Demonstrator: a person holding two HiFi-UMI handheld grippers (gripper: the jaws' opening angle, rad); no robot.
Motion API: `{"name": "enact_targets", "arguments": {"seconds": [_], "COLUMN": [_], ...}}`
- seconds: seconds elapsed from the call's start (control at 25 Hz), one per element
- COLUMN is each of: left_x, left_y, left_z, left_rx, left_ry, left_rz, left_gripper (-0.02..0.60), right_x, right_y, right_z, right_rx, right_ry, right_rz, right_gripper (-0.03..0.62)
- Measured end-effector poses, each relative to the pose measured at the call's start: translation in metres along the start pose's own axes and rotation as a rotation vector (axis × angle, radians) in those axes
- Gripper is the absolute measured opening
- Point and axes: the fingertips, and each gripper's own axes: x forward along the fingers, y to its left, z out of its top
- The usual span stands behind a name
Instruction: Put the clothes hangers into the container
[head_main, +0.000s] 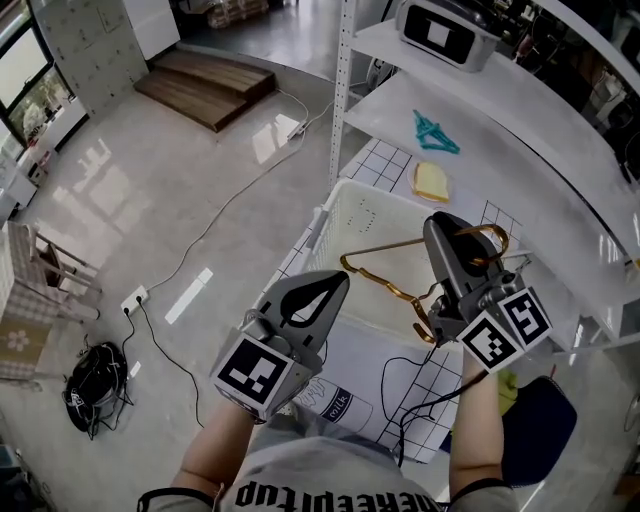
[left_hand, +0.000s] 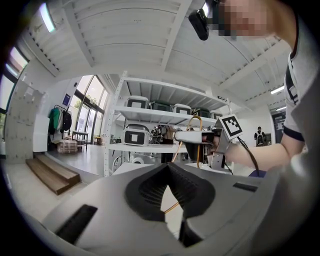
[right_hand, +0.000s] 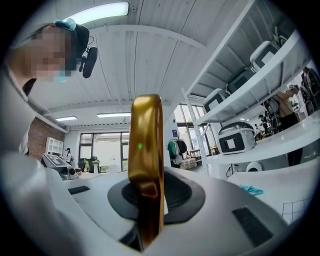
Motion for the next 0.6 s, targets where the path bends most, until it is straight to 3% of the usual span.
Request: {"name": "enact_targets", "arguments": {"seconds": [0.6], "left_x": [0.002], "left_y": [0.002], "left_z": [-0.009], "left_rx": [-0.012], "left_ry": [0.017], "left_rz": [0.008], "left_gripper": [0.014], "right_x": [0.001], "right_y": [-0.014], "right_z": [-0.039], "right_rx": [0.020], "right_ry": [0.094], "right_rz": [-0.031], "right_gripper": [0.064]}}
